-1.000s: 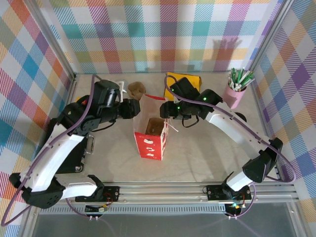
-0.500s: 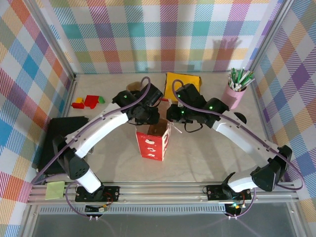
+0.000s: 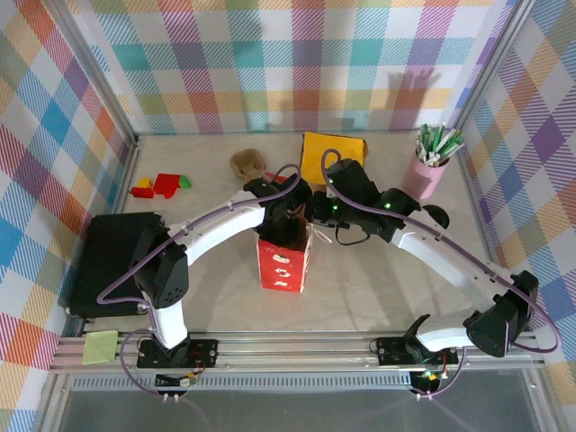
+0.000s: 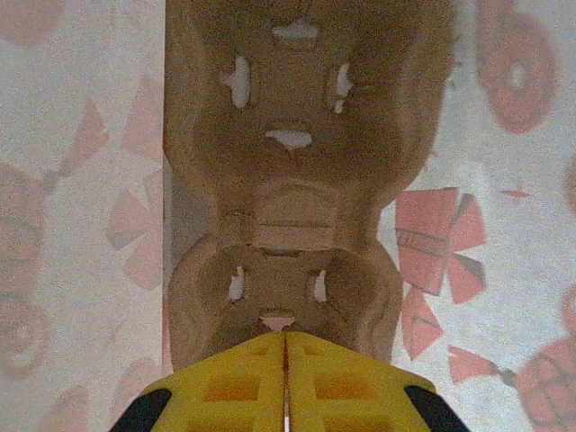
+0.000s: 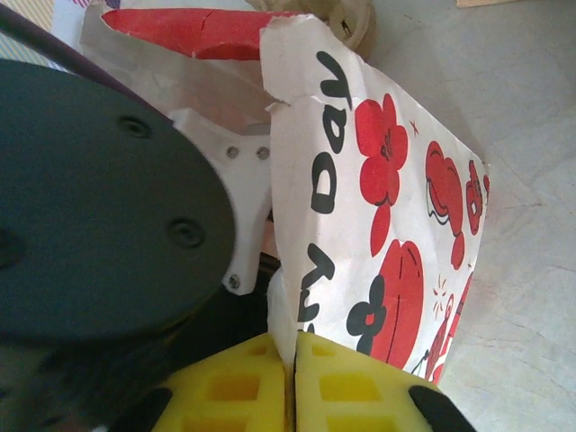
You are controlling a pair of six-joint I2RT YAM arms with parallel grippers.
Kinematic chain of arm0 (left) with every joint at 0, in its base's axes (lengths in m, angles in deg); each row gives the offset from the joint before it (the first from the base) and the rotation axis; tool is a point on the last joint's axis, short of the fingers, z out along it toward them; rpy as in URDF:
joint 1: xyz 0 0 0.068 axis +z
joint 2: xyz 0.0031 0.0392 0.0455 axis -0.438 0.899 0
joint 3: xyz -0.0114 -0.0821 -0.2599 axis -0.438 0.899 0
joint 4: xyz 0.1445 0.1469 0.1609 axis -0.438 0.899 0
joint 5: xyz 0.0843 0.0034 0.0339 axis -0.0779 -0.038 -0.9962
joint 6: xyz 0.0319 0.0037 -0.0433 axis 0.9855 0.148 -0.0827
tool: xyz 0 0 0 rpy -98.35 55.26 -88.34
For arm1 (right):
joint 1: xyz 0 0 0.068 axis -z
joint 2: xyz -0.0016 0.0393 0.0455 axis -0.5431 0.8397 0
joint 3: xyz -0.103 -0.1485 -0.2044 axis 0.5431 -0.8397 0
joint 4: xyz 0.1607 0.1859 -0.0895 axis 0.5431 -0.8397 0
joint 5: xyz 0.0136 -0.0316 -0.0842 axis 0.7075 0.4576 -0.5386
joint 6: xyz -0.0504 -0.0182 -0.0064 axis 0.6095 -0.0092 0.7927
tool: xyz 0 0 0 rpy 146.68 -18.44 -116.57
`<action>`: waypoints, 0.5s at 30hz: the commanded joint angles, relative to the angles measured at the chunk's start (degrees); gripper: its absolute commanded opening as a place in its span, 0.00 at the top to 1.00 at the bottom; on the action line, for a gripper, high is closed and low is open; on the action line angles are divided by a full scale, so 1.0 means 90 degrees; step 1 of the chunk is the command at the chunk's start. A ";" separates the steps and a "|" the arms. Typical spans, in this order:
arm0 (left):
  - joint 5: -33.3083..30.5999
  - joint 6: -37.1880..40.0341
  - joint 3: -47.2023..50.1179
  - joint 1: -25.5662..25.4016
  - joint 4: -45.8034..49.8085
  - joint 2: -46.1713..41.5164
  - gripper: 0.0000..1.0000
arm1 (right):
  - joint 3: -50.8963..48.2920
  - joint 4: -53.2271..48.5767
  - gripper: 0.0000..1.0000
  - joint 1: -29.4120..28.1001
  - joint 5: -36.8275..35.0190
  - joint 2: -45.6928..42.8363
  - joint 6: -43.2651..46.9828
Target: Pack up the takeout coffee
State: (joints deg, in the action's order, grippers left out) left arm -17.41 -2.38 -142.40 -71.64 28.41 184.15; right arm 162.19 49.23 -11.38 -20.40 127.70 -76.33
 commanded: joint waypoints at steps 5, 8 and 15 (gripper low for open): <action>0.0316 -0.0282 0.0644 0.0004 -0.0496 0.0301 0.94 | -0.0248 0.0280 0.93 -0.0021 -0.0070 -0.0307 -0.0211; 0.0306 -0.0295 0.0807 0.0003 -0.0632 0.0431 0.96 | -0.0292 0.0274 0.94 -0.0017 -0.0123 -0.0378 -0.0225; 0.0423 -0.0305 0.1212 0.0005 -0.0894 0.0718 0.99 | -0.0344 0.0271 0.95 -0.0022 -0.0162 -0.0427 -0.0226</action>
State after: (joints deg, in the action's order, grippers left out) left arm -14.68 -4.13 -132.89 -71.60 21.04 189.57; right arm 159.91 49.93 -11.36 -21.98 124.90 -77.88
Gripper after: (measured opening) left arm 0.048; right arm 0.060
